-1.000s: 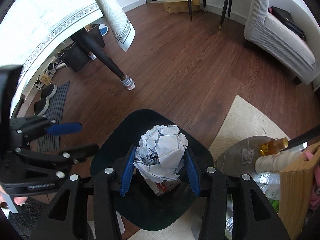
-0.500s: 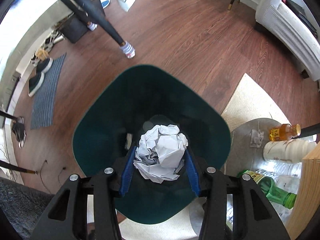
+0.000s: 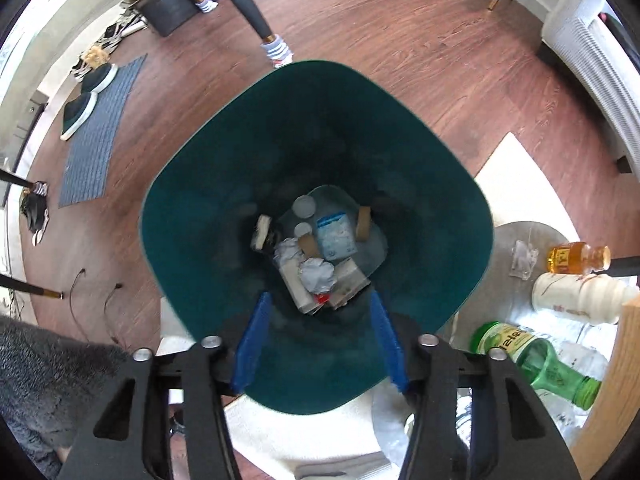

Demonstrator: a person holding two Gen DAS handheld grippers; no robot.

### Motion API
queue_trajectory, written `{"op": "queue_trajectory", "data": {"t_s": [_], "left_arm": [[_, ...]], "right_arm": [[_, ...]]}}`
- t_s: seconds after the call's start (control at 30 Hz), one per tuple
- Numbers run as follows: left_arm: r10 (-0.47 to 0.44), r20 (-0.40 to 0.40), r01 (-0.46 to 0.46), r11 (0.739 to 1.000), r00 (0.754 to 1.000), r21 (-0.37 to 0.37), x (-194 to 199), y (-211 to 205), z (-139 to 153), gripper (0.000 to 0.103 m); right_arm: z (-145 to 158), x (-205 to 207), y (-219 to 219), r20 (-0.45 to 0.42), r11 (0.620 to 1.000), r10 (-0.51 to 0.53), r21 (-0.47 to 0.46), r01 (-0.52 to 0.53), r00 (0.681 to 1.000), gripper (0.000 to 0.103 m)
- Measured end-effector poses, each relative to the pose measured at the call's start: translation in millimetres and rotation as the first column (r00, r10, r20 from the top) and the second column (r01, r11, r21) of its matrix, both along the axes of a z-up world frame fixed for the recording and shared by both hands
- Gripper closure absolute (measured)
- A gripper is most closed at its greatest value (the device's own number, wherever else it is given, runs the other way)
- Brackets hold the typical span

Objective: Collect trash

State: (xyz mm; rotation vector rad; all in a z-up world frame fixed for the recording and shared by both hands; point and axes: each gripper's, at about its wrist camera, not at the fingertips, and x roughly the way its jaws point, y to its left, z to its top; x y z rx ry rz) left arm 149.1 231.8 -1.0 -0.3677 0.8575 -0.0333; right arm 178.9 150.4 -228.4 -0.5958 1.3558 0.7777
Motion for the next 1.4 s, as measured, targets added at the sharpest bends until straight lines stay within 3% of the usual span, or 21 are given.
{"op": "queue_trajectory", "data": {"t_s": [0.13,0.33,0.67,0.93,1.07,1.2,1.33,1.4], "left_arm": [[0.006,0.027,-0.007,0.999,1.0,0.034,-2.3,-0.9,11.7,0.072],[0.003,0.07,-0.01,0.994,0.998,0.108,-5.6,-7.6,31.6,0.069],[-0.014,0.077,0.006,0.994,0.997,0.105,-2.0,-19.0,38.0,0.069],[-0.08,0.09,0.067,0.988,0.993,0.135,-23.2,-50.4,41.3,0.065],[-0.065,0.099,0.049,0.988,0.993,0.149,-50.3,-58.6,28.6,0.06],[-0.047,0.123,0.022,0.981,0.991,0.192,-81.1,-65.6,24.3,0.053],[-0.022,0.171,-0.012,0.981,0.985,0.195,-111.1,-69.0,28.2,0.038],[-0.022,0.184,-0.015,0.979,0.983,0.201,-122.3,-71.4,31.5,0.03]], "right_arm": [[27.7,-6.6,-3.3,0.047,0.998,-0.003,0.063,0.0,0.999,0.061],[93.0,-14.2,-20.7,0.159,0.981,-0.046,0.194,0.015,0.986,0.062],[184.8,-21.4,-65.7,0.367,0.948,-0.158,0.318,0.036,0.917,0.062],[229.3,-34.4,-143.0,0.431,0.887,-0.363,0.432,0.164,0.826,0.062],[238.6,-49.0,-195.1,0.424,0.845,-0.462,0.477,0.241,0.779,0.062],[245.0,-69.5,-246.4,0.421,0.791,-0.566,0.52,0.323,0.708,0.062],[236.6,-95.0,-286.0,0.398,0.741,-0.643,0.537,0.403,0.654,0.061],[235.4,-109.7,-304.0,0.403,0.725,-0.667,0.542,0.424,0.626,0.05]]}}
